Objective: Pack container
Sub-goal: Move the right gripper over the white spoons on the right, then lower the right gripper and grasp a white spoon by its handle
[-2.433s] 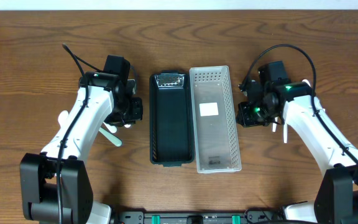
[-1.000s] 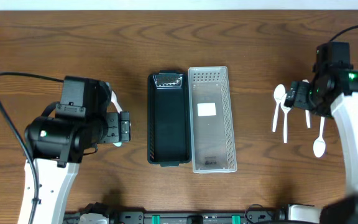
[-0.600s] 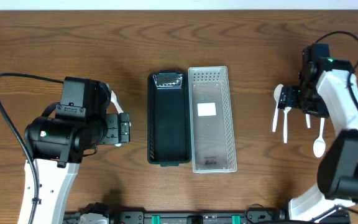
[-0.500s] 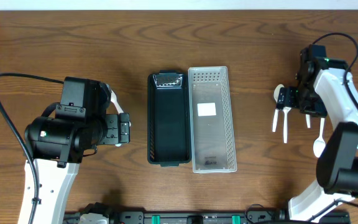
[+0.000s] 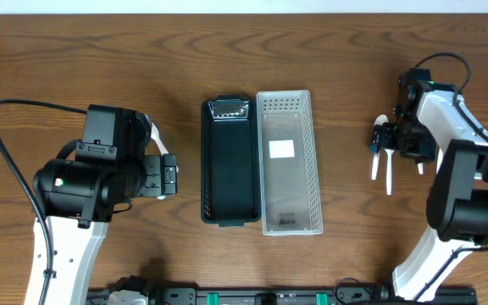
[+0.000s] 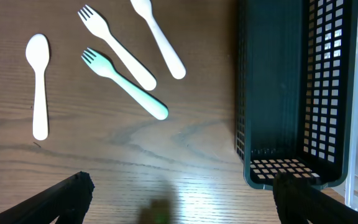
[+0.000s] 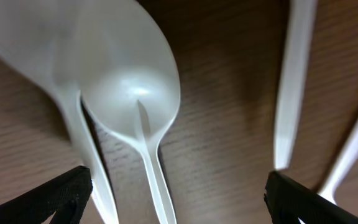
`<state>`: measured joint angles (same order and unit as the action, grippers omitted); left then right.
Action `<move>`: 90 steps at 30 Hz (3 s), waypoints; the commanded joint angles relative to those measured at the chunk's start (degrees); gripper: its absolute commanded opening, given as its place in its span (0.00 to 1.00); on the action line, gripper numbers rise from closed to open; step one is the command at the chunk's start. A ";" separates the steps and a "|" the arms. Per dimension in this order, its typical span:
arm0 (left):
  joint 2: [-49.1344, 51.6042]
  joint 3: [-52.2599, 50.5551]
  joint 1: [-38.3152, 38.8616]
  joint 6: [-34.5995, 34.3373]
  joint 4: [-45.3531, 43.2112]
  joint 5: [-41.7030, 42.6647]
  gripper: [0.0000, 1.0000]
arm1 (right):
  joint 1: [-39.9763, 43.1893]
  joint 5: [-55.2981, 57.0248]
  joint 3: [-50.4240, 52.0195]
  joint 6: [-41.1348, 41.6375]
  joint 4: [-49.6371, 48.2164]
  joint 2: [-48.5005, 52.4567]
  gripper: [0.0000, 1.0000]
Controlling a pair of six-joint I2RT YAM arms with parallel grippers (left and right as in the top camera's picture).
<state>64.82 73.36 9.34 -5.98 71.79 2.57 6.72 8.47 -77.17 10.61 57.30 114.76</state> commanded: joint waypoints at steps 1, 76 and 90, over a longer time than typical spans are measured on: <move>-0.09 0.74 -0.04 -0.26 0.20 -0.70 0.95 | 0.90 -0.39 0.11 -0.48 -0.26 1.42 0.93; 1.11 -0.83 -0.04 -0.28 0.20 -0.70 0.95 | 5.22 -4.44 7.65 1.60 -6.34 -3.76 0.76; 1.11 -0.83 -0.04 -0.28 0.20 -0.70 0.95 | 5.22 -5.77 7.65 1.60 -6.93 -3.76 0.29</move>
<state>65.65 73.21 9.34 -5.98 71.79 2.57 11.46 3.14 -70.00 11.90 50.63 111.59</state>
